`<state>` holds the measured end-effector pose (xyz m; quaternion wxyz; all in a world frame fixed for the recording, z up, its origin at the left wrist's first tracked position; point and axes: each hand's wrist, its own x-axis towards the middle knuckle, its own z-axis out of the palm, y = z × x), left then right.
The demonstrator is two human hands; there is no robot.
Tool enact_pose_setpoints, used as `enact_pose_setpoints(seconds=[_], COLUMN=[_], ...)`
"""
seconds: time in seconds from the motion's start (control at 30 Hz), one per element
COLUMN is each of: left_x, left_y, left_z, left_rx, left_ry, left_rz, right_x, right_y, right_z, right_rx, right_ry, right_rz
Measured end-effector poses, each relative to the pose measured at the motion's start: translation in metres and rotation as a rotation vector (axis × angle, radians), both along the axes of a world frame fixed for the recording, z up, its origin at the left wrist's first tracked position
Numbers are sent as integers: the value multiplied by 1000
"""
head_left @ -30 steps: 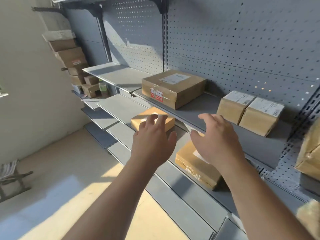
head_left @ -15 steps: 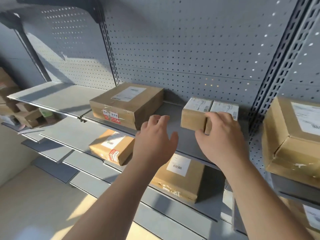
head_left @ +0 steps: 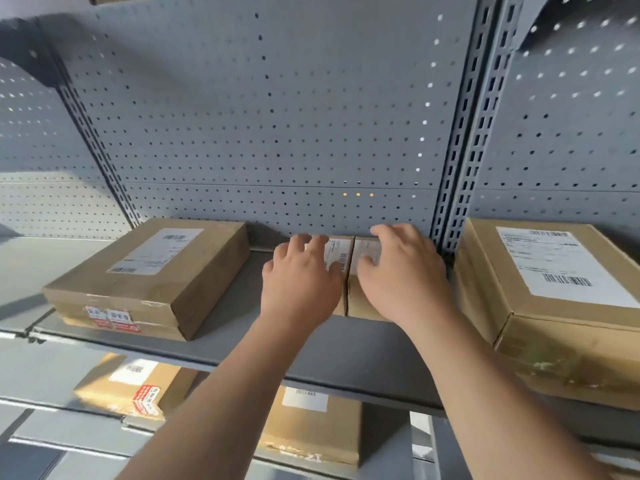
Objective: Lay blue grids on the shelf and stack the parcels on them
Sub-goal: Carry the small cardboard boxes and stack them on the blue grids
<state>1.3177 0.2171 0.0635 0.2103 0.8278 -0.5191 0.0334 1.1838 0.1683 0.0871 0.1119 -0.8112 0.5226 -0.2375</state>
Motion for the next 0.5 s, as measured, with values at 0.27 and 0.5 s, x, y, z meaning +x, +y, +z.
enact_pose_setpoints(seconds=[0.27,0.5], left_x=[23,39], left_y=[-46,-57], left_z=[-6,-11], left_rx=[92,174], left_ry=[19,124], left_rz=[-147,-279], right_x=[19,37], right_y=[-24,-41], right_z=[-7,-22], right_rx=[38,125], right_ry=[104,108], right_rz=[-79,-107])
